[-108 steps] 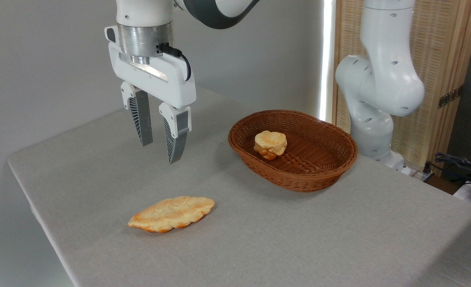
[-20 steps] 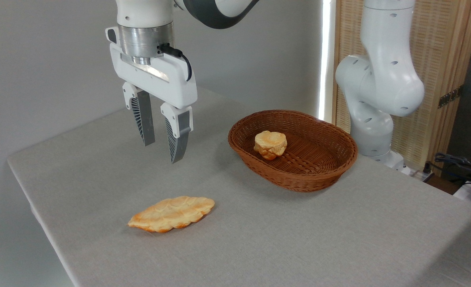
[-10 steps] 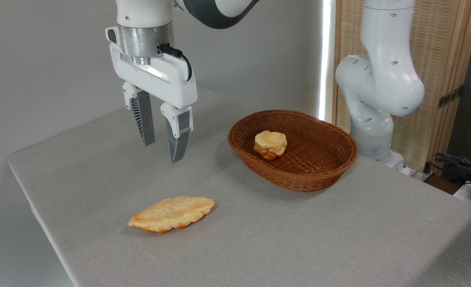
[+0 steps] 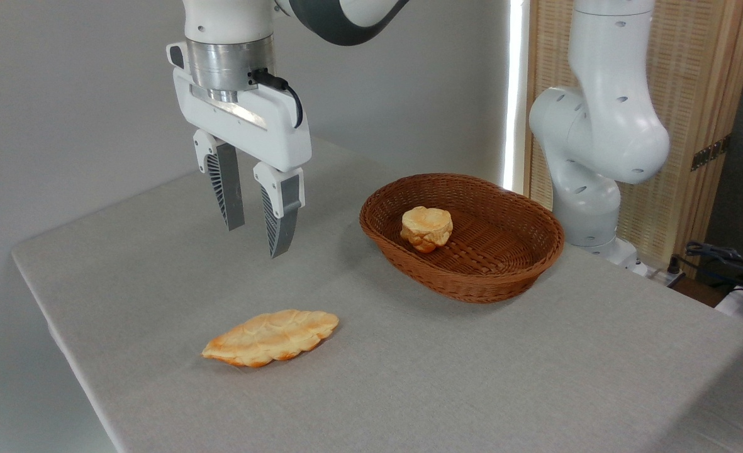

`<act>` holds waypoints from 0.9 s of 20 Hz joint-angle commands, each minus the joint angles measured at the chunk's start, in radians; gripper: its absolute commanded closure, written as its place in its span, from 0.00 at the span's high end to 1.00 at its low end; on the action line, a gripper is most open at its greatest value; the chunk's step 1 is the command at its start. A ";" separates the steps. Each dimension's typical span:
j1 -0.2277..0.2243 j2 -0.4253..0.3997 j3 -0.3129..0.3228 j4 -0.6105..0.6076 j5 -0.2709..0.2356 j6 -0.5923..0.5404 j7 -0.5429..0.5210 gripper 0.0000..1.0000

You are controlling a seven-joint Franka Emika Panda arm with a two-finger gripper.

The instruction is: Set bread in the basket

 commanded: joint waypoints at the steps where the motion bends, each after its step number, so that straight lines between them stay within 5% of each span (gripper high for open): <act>1: -0.005 0.006 0.013 0.021 -0.008 0.005 0.008 1.00; 18: 0.000 0.032 0.013 0.020 0.000 0.017 0.069 1.00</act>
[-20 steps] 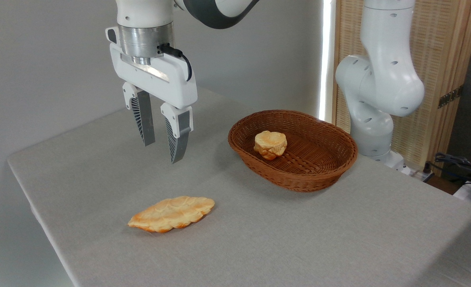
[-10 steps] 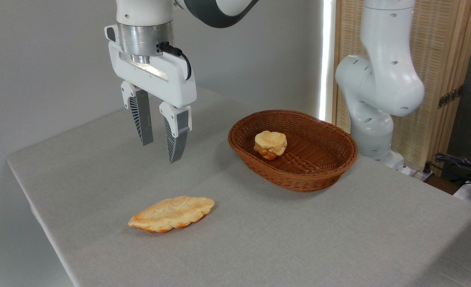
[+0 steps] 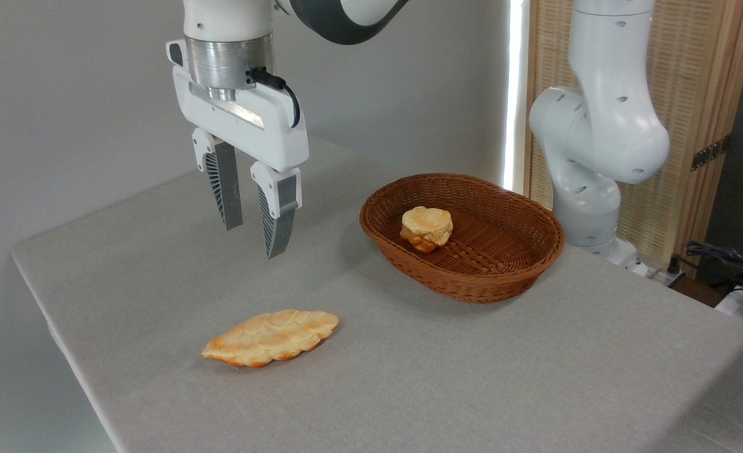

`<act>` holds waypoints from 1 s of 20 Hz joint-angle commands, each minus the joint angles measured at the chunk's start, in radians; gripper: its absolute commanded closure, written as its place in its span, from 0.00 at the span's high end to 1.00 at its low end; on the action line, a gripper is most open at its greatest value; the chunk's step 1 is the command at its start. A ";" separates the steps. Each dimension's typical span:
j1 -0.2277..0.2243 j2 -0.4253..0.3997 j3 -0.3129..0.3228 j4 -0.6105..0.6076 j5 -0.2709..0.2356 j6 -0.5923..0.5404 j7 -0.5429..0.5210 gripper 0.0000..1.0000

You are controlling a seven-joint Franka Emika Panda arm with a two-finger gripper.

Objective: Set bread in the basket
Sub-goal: 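Lower the gripper down onto the flat golden bread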

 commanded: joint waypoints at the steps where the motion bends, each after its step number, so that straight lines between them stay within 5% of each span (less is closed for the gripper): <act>1: -0.001 0.036 0.012 0.014 -0.001 0.013 0.054 1.00; 20: 0.014 0.188 0.021 -0.044 0.005 0.092 0.503 1.00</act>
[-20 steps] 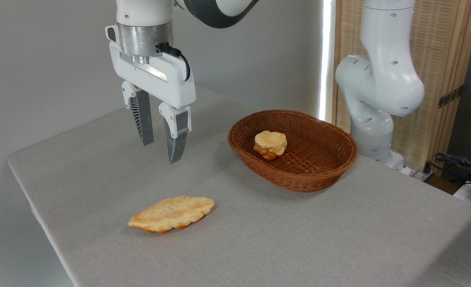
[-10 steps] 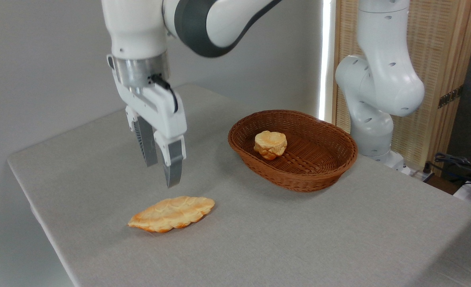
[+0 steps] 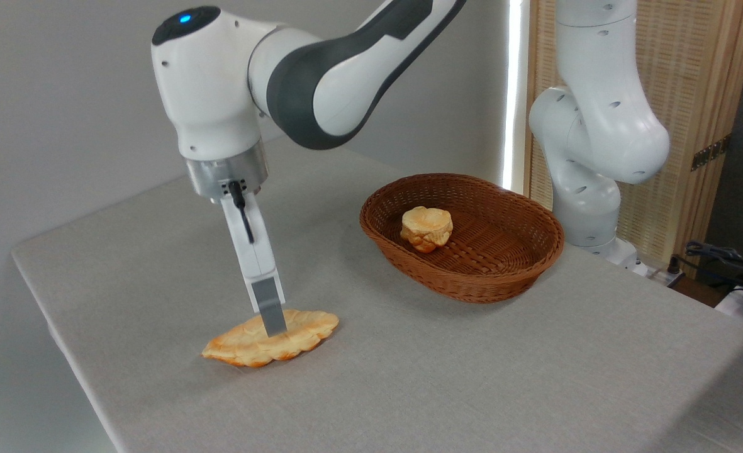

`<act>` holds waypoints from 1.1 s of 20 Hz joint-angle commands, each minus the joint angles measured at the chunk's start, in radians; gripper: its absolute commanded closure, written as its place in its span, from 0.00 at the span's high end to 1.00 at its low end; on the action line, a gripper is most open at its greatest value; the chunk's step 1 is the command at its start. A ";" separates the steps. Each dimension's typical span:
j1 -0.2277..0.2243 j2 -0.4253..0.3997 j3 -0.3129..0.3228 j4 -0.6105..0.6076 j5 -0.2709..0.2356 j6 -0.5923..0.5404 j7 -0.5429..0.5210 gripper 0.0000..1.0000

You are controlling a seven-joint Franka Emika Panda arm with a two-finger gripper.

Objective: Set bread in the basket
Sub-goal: 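Lower the gripper down onto the flat golden bread, then close the gripper fingers on the edge of the flat bread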

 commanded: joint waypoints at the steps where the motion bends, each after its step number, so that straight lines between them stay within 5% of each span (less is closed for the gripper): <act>1: 0.009 0.019 0.008 -0.010 0.005 0.019 0.042 1.00; 17: 0.014 0.055 0.006 0.006 -0.014 0.056 0.049 1.00; 22: 0.016 0.047 0.008 0.007 -0.079 0.056 0.046 1.00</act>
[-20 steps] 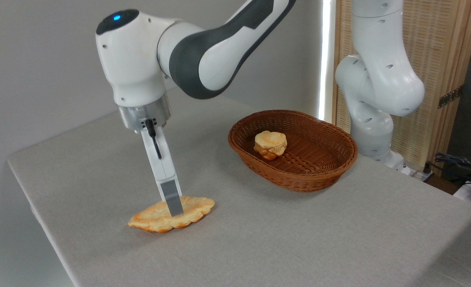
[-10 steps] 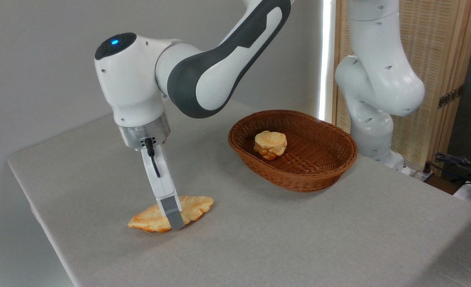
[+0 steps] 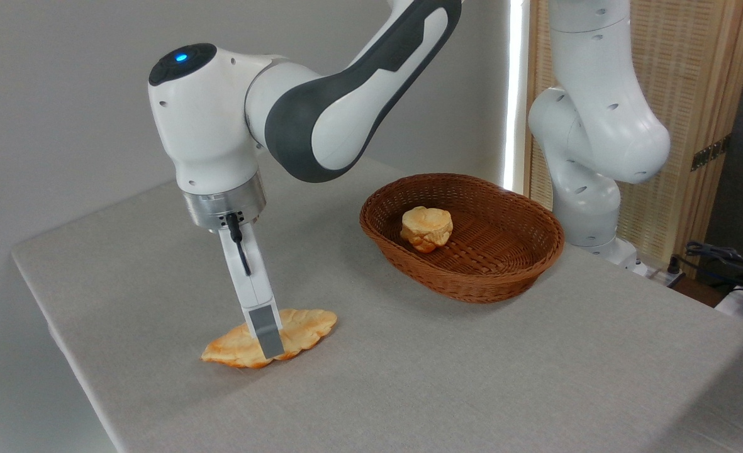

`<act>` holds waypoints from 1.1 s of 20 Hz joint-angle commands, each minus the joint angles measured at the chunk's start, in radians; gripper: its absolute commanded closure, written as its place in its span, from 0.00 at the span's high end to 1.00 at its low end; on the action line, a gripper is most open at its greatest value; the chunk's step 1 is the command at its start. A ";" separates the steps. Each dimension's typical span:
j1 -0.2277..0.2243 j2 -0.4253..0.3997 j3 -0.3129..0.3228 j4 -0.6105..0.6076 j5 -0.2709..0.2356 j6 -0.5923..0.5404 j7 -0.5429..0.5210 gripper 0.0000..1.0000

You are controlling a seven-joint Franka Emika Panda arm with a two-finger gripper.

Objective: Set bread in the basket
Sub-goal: 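Close the gripper fingers on the edge of the flat bread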

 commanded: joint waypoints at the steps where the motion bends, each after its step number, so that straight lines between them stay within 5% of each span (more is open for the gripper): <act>1: 0.001 -0.011 0.006 -0.004 -0.047 0.016 0.012 1.00; 22: -0.001 0.041 -0.010 -0.005 -0.038 0.055 0.016 1.00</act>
